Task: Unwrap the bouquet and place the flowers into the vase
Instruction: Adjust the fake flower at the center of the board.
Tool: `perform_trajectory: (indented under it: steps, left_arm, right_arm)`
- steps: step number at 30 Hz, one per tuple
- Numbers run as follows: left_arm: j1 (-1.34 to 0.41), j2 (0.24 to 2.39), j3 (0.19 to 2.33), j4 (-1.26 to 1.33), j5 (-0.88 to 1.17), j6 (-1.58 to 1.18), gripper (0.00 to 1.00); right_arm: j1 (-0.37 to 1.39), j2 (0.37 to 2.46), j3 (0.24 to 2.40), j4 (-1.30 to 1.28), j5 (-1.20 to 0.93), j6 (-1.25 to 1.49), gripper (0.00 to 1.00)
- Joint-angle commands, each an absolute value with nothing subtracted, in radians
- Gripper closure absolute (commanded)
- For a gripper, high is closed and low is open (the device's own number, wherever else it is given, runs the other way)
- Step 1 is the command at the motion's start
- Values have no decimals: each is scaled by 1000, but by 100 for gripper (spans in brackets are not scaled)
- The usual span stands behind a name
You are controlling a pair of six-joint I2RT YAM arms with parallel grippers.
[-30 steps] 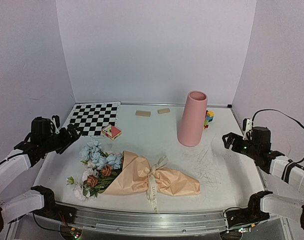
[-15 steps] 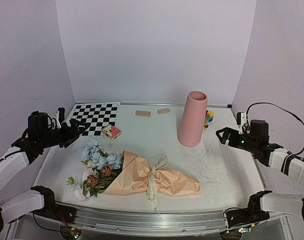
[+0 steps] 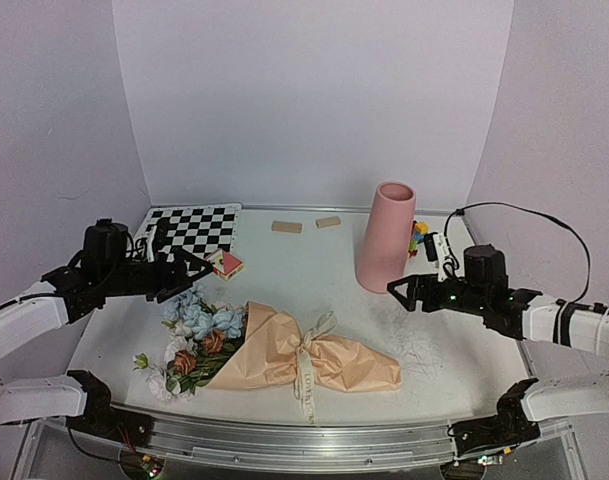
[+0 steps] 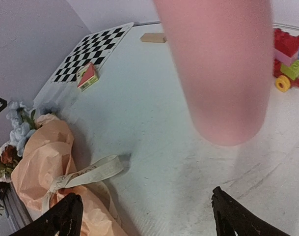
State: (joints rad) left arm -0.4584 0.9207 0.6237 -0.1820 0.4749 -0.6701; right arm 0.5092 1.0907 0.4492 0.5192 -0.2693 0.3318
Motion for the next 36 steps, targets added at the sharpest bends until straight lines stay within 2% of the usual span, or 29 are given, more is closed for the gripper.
perform_trajectory:
  steps: [1, 6, 16, 24, 27, 33, 36]
  left_arm:
    - [-586, 934, 687, -139, 401, -693, 0]
    - [-730, 942, 690, -146, 394, -747, 1]
    - [-1094, 904, 658, -227, 130, -925, 1]
    - [-1407, 1078, 743, -333, -117, -1108, 7]
    - [-1446, 1120, 737, -334, -161, -1195, 8]
    - [-1456, 1175, 707, -332, -199, -1289, 21]
    - [-1456, 1207, 700, -331, -215, -1342, 23]
  right_arm:
    - [629, 1134, 452, 581, -265, 290, 9]
    - [694, 1223, 493, 554, -293, 227, 10]
    - [743, 1400, 562, 530, -323, 178, 11]
    - [771, 1493, 588, 557, -310, 167, 10]
    - [778, 1508, 595, 563, -308, 167, 11]
    - [789, 1524, 587, 586, -290, 174, 11]
    - [793, 1522, 588, 589, -278, 178, 11]
